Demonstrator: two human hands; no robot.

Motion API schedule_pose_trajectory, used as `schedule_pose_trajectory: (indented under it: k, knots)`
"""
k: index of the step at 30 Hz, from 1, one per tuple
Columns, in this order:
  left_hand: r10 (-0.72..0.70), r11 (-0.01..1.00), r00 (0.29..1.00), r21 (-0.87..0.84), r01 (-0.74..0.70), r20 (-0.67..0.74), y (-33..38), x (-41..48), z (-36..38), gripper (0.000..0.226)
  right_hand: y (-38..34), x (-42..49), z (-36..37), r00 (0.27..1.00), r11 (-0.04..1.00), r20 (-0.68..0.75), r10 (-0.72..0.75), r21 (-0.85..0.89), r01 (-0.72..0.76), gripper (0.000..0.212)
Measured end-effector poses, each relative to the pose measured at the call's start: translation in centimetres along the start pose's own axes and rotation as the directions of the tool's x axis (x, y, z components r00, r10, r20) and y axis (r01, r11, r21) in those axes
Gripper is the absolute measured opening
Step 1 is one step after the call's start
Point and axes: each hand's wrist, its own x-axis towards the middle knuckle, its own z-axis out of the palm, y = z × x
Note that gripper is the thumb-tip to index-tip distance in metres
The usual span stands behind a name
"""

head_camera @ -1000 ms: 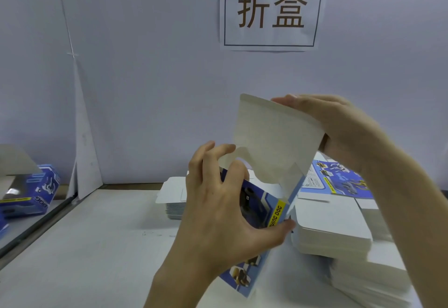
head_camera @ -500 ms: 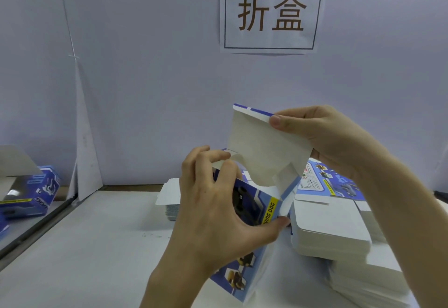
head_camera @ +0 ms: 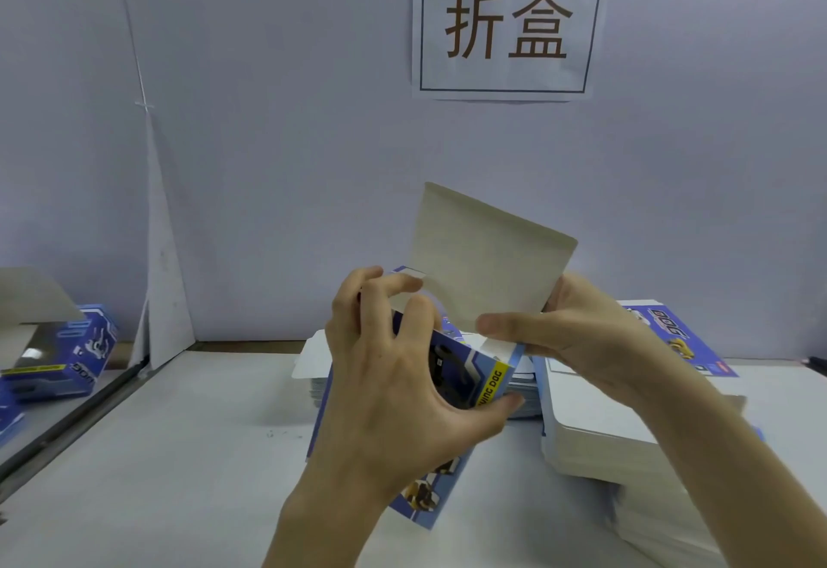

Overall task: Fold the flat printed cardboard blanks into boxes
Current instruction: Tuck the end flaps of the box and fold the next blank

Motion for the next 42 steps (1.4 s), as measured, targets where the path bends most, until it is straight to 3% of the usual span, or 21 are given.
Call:
schedule_pose_trajectory:
  k: [4, 8, 10, 13, 16, 20, 21, 26, 30, 42]
  knots:
    - [-0.009, 0.999, 1.0, -0.038, 0.01, 0.017, -0.2, -0.1, 0.1, 0.068, 0.2, -0.5, 0.4, 0.998, 0.987, -0.02, -0.064, -0.149, 0.06, 0.016]
    - [-0.049, 0.992, 0.997, -0.113, 0.055, 0.055, -0.2, -0.2, 0.2, 0.064, -0.9, -1.4, 0.4, 0.982, 0.967, 0.172, -0.072, -0.228, 0.11, 0.025]
    - [-0.057, 0.989, 0.996, -0.132, 0.065, 0.067, -0.2, -0.2, 0.2, 0.063, -1.4, -1.7, 0.4, 0.988, 0.975, 0.1, -0.116, -0.181, 0.132, 0.016]
    - [-0.028, 0.993, 0.999, -0.113, 0.031, 0.036, -0.2, -0.1, 0.1, 0.063, -1.5, -1.5, 0.6, 0.968, 0.962, 0.013, -0.249, -0.115, 0.249, 0.023]
    - [-0.004, 0.995, 1.0, -0.104, 0.006, 0.02, -0.1, 0.0, -0.1, 0.064, -1.0, -1.3, 1.0, 0.956, 0.957, -0.047, -0.289, -0.037, 0.288, 0.021]
    - [-0.011, 0.986, 0.999, -0.163, 0.018, 0.039, -0.2, -0.1, -0.1, 0.062, 0.2, -1.1, 1.1, 0.976, 0.975, -0.075, -0.206, 0.073, 0.211, 0.07]
    - [-0.012, 0.984, 0.999, -0.177, 0.02, 0.042, -0.2, -0.1, 0.0, 0.062, 0.2, -1.1, 1.1, 0.976, 0.977, -0.09, -0.197, 0.064, 0.203, 0.069]
    - [0.015, 0.988, 0.999, -0.152, -0.022, -0.047, -0.3, -0.1, 0.2, 0.063, -0.6, -1.1, 1.6, 0.966, 0.973, -0.117, -0.23, -0.02, 0.229, 0.023]
    - [0.037, 0.986, 0.994, -0.158, -0.053, -0.102, -0.3, 0.1, -0.1, 0.059, -0.6, -1.5, 2.3, 0.96, 0.967, -0.115, -0.255, -0.017, 0.255, 0.029]
    - [-0.01, 0.966, 0.996, -0.259, -0.013, -0.089, -0.1, 0.0, -0.2, 0.065, 0.0, -1.4, 2.6, 0.957, 0.946, -0.078, -0.279, -0.197, 0.259, 0.029]
